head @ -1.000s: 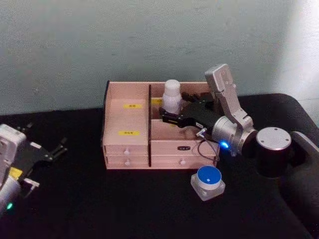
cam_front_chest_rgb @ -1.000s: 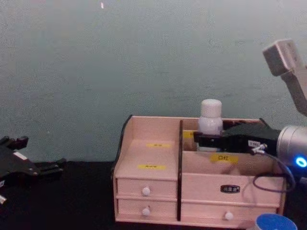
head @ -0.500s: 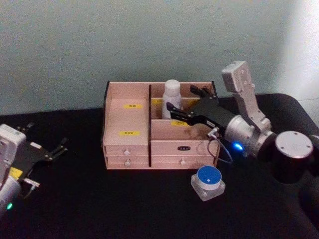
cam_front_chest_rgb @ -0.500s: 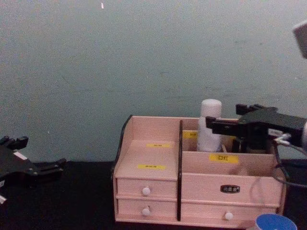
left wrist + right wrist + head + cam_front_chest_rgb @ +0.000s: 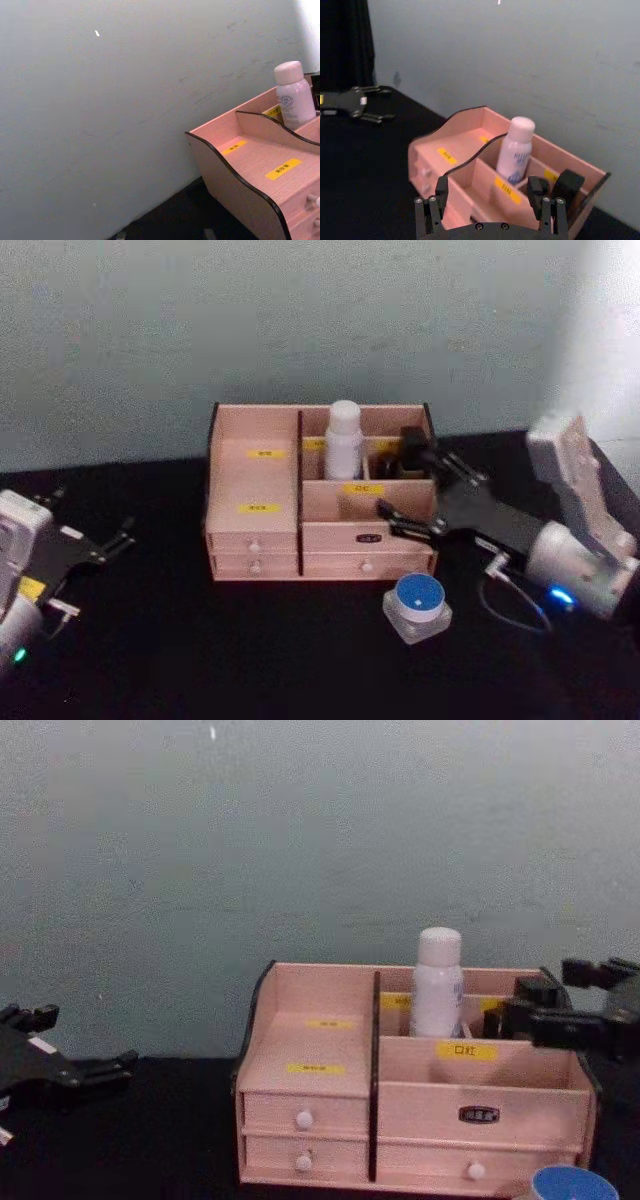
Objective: Pick up the facial cleanser and watermelon frost from the table and place them into the tiered storage box.
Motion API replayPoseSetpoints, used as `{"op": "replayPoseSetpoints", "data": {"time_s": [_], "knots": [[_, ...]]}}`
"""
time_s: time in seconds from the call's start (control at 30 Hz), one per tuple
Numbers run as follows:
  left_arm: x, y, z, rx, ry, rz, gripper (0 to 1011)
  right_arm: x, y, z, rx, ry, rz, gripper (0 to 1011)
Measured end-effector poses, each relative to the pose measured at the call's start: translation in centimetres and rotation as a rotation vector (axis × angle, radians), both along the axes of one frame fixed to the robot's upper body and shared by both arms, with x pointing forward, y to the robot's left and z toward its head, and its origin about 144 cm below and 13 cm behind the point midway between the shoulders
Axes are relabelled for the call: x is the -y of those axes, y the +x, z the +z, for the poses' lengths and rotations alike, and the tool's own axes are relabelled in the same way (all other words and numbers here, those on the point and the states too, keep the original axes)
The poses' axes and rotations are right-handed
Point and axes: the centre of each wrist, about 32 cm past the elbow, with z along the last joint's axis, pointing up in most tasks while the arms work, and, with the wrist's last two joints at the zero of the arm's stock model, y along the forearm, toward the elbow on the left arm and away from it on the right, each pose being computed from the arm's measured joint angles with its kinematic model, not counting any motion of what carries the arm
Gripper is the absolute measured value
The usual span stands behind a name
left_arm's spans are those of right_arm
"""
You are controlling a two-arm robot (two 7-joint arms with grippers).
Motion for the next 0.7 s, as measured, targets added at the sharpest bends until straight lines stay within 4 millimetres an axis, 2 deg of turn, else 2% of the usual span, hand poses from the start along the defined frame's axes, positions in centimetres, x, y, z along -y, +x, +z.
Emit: {"op": "replayPoseSetpoints", "data": {"time_s": [0.17,0.33,0.7], "knots": [[0.0,0.0,0.0,0.0,0.0,0.0,1001,1.3,-2.6,-0.3,-0.028,-0.024,0.018,1000],[0.0,0.0,0.0,0.0,0.0,0.0,1001,1.8,-3.8,-0.7,-0.067,-0.042,0.03,1000],[0.0,0.0,0.0,0.0,0.0,0.0,1001,2.3,-5.0,-2.1,-0.169,-0.078,0.044,1000]]}}
